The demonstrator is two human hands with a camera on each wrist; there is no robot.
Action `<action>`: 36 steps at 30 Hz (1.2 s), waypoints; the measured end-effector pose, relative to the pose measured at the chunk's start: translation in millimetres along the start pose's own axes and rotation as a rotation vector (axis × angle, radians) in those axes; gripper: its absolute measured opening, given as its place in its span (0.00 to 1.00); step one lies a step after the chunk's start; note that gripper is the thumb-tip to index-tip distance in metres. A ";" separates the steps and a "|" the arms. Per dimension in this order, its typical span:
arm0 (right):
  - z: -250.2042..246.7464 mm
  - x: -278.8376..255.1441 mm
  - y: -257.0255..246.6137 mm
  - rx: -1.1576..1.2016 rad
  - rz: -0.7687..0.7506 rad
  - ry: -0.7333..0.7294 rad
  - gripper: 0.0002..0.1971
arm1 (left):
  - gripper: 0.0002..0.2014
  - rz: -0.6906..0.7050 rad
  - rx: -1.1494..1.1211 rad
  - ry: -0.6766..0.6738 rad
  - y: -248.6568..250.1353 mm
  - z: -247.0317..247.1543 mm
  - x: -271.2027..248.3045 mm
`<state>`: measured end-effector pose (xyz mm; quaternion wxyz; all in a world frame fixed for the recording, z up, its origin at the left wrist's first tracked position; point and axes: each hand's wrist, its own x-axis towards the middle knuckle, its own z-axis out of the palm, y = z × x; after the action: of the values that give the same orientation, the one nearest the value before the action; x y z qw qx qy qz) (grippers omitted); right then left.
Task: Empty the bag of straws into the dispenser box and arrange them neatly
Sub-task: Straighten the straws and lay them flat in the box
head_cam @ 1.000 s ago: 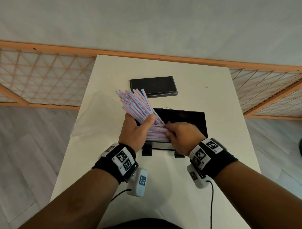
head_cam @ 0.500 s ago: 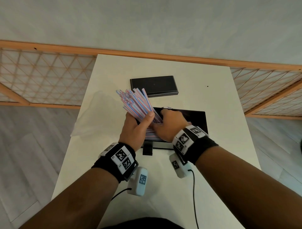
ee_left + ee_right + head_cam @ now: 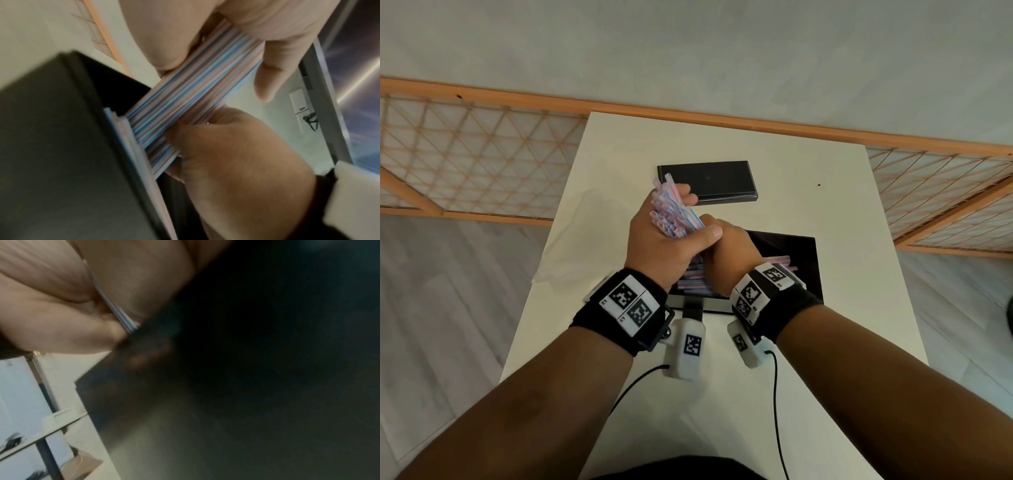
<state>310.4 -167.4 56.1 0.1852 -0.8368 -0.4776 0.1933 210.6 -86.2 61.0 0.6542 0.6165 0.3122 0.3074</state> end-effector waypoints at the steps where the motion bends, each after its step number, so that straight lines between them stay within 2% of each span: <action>1: -0.5 -0.8 -0.1 0.040 -0.013 0.041 0.11 | 0.27 0.010 -0.025 0.006 3.0 0.6 0.5; 4: -3.3 -8.7 3.5 0.073 -0.074 0.142 0.14 | 0.17 0.024 -0.138 0.020 4.9 0.8 1.1; 8: -7.5 -16.8 11.0 0.078 -0.125 0.230 0.14 | 0.17 0.044 -0.177 0.006 5.4 4.3 -2.8; 10: -5.1 -19.4 15.7 0.117 -0.129 0.224 0.14 | 0.17 0.066 -0.124 0.021 5.3 6.7 -5.8; 14: 1.4 -25.7 23.2 0.264 -0.078 0.160 0.22 | 0.16 0.076 -0.016 0.032 5.4 8.4 -10.6; 18: 11.8 -20.9 22.0 0.274 -0.040 0.077 0.28 | 0.16 0.055 0.038 0.028 6.5 11.9 -13.9; 20: 16.5 -15.0 19.1 0.241 -0.032 0.092 0.30 | 0.15 0.046 0.030 0.019 6.5 11.6 -14.1; 24: 12.7 -9.5 11.2 0.227 -0.102 0.175 0.25 | 0.15 0.069 -0.015 0.021 11.8 9.6 -15.1; 28: 5.7 -13.0 8.0 0.196 -0.175 0.295 0.24 | 0.23 0.066 -0.184 0.035 15.1 3.0 -11.7; 33: 4.0 -17.0 12.1 -0.152 -0.078 0.128 0.30 | 0.31 -0.100 -0.316 0.164 0.4 -3.4 -9.9; 36: 1.1 -30.9 21.6 -0.004 -0.137 0.214 0.33 | 0.39 -0.208 -0.394 0.203 -3.3 -2.6 -11.7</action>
<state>311.1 -204.4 49.0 0.2463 -0.8184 -0.5115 0.0889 201.4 -94.0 57.9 0.7552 0.4075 0.3722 0.3537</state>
